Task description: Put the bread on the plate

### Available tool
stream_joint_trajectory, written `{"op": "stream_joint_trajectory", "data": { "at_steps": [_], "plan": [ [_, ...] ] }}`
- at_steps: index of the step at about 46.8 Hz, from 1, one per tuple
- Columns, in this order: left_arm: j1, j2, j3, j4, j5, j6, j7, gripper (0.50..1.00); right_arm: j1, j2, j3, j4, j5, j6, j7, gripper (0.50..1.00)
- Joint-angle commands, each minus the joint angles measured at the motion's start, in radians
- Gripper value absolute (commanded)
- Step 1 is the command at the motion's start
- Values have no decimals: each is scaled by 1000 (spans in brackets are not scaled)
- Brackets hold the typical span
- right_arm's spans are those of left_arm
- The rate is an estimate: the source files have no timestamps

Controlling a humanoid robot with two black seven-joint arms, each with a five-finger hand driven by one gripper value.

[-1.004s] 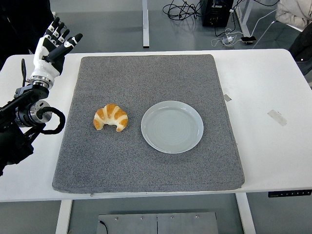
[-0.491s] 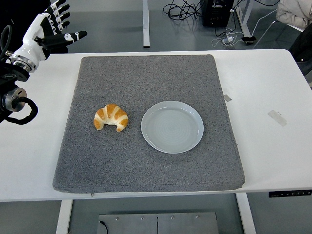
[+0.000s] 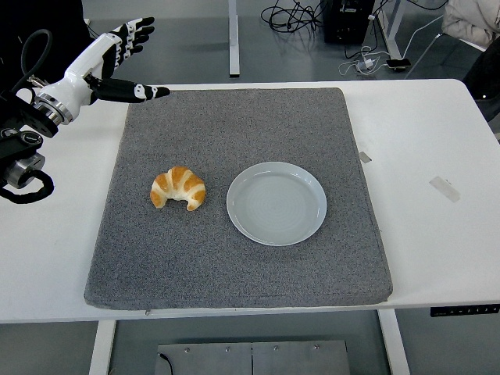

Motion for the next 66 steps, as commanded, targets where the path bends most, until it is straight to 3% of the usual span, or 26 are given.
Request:
{"op": "stream_joint_trajectory", "data": {
  "at_steps": [1, 13, 23, 27, 34, 45, 49, 66],
  "plan": [
    [-35, 25, 52, -23, 43, 6, 1, 968, 0, 0, 0, 0, 0, 0, 0, 1000],
    [-83, 103, 158, -121, 245, 26, 2, 965, 0, 0, 0, 0, 0, 0, 0, 1000],
    [-95, 170, 257, -193, 399, 161, 9, 965, 0, 0, 0, 0, 0, 0, 0, 1000],
    [-95, 172, 294, -196, 416, 216, 9, 965, 0, 0, 0, 0, 0, 0, 0, 1000],
    [-92, 169, 323, -227, 419, 247, 13, 965, 0, 0, 0, 0, 0, 0, 0, 1000],
    [-85, 140, 394, -277, 431, 329, 67, 961, 0, 0, 0, 0, 0, 0, 0, 1000],
    [-80, 124, 403, -277, 442, 339, 108, 961, 0, 0, 0, 0, 0, 0, 0, 1000],
    [-66, 75, 431, -276, 485, 370, 177, 961, 0, 0, 0, 0, -1, 0, 0, 1000]
  ]
}}
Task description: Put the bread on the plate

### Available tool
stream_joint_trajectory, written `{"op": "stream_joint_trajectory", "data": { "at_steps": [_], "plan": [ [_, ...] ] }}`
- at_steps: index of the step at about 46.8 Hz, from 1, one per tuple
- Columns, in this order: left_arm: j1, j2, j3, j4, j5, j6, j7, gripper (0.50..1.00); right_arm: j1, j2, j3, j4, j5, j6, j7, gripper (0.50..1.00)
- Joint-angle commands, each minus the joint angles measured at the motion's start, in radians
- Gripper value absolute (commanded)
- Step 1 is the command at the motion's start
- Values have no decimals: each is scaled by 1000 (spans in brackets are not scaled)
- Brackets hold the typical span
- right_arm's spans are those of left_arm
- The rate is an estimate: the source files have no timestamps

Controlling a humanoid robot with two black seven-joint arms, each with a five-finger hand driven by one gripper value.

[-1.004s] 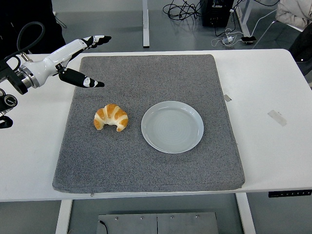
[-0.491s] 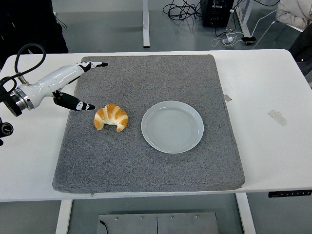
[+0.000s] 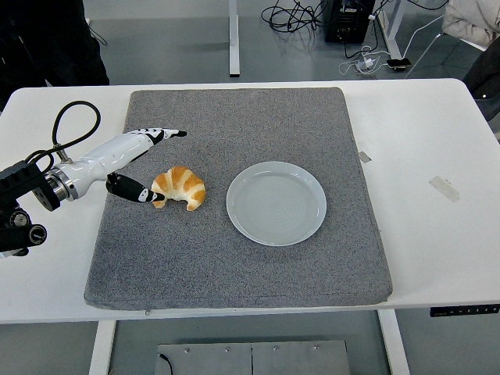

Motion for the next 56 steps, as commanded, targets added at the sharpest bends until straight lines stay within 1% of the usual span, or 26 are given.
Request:
{"op": "stream_joint_trajectory", "data": {
  "at_steps": [1, 10, 22, 28, 33, 44, 49, 56],
  "plan": [
    [1, -2, 9, 2, 15, 3, 9, 961, 0, 0, 0, 0, 0, 0, 0, 1000],
    [2, -16, 13, 20, 17, 8, 18, 960, 0, 0, 0, 0, 0, 0, 0, 1000],
    [36, -105, 13, 98, 17, 8, 32, 957, 0, 0, 0, 0, 0, 0, 0, 1000],
    [42, -122, 11, 120, 17, 8, 45, 957, 0, 0, 0, 0, 0, 0, 0, 1000],
    [42, -137, 11, 133, 17, 8, 47, 955, 0, 0, 0, 0, 0, 0, 0, 1000],
    [42, -148, 11, 155, 17, 8, 48, 949, 0, 0, 0, 0, 0, 0, 0, 1000],
    [53, -174, 11, 169, 19, 8, 48, 936, 0, 0, 0, 0, 0, 0, 0, 1000],
    [59, -185, 11, 179, 19, 8, 52, 919, 0, 0, 0, 0, 0, 0, 0, 1000]
  ]
}}
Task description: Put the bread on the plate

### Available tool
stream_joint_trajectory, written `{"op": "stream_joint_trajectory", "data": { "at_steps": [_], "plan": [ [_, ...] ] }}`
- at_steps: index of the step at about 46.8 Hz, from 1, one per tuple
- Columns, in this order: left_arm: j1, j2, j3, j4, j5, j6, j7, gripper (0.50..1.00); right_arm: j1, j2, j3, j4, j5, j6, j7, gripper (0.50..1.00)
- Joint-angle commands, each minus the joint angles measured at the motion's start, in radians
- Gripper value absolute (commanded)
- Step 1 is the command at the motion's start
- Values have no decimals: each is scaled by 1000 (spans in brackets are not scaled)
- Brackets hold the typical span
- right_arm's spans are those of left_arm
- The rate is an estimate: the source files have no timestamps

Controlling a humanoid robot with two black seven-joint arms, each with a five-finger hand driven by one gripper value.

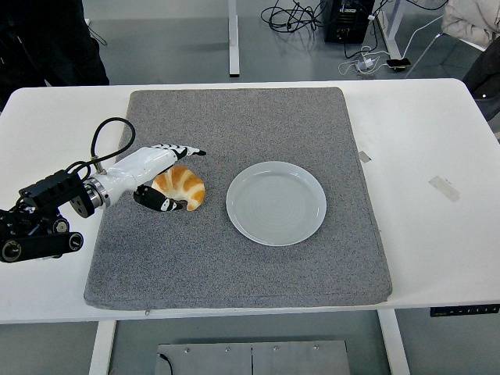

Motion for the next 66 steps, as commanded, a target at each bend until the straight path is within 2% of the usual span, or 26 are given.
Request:
{"op": "stream_joint_trajectory", "data": {
  "at_steps": [1, 26, 29, 35, 42, 49, 58, 66],
  "plan": [
    [1, -6, 0, 6, 0, 0, 6, 918, 0, 0, 0, 0, 0, 0, 0, 1000],
    [8, -63, 0, 70, 51, 0, 40, 890, 0, 0, 0, 0, 0, 0, 0, 1000],
    [12, -72, 0, 83, 56, 0, 40, 869, 0, 0, 0, 0, 0, 0, 0, 1000],
    [23, -77, 0, 92, 74, -3, 40, 762, 0, 0, 0, 0, 0, 0, 0, 1000],
    [28, -88, 2, 97, 74, -8, 40, 699, 0, 0, 0, 0, 0, 0, 0, 1000],
    [26, -88, 0, 103, 74, -8, 38, 572, 0, 0, 0, 0, 0, 0, 0, 1000],
    [12, -85, -4, 103, 71, -12, 35, 546, 0, 0, 0, 0, 0, 0, 0, 1000],
    [-20, -74, -10, 101, 63, -15, 34, 545, 0, 0, 0, 0, 0, 0, 0, 1000]
  ]
}}
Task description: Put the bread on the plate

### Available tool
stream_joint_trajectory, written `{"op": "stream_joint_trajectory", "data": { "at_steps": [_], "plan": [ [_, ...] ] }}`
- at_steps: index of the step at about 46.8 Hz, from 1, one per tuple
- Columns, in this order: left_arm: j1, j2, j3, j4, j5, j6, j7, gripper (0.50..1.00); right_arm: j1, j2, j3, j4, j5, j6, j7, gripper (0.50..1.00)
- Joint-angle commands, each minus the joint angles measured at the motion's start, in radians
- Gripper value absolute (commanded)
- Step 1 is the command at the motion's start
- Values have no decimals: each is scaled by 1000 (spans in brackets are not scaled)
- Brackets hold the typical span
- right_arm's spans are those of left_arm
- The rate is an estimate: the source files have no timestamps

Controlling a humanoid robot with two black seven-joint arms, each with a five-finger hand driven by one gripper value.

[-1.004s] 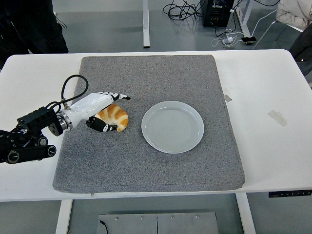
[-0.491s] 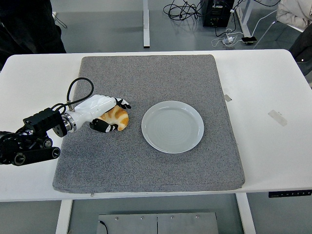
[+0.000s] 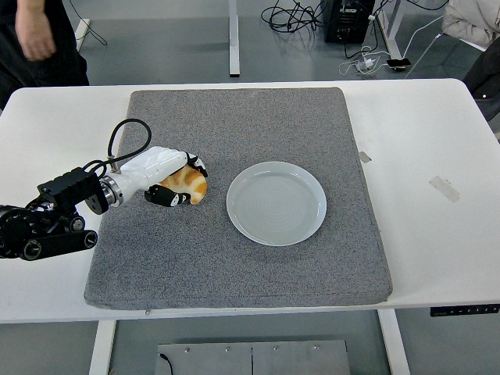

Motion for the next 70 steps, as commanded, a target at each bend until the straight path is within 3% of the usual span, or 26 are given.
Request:
{"op": "stream_joint_trajectory", "data": {
  "at_steps": [1, 12, 27, 42, 56, 70],
  "plan": [
    [-27, 6, -3, -3, -2, 0, -1, 545, 0, 0, 0, 0, 0, 0, 0, 1000],
    [-108, 6, -36, -19, 7, -19, -2, 528, 0, 0, 0, 0, 0, 0, 0, 1000],
    [-183, -111, -33, -18, 33, -19, -2, 517, 0, 0, 0, 0, 0, 0, 0, 1000],
    [-173, -220, -26, 4, 74, -19, -2, 514, 0, 0, 0, 0, 0, 0, 0, 1000],
    [-102, -309, -22, 108, 74, -19, -7, 511, 0, 0, 0, 0, 0, 0, 0, 1000],
    [-61, -356, -23, 151, 82, -19, -8, 511, 0, 0, 0, 0, 0, 0, 0, 1000]
  ]
}}
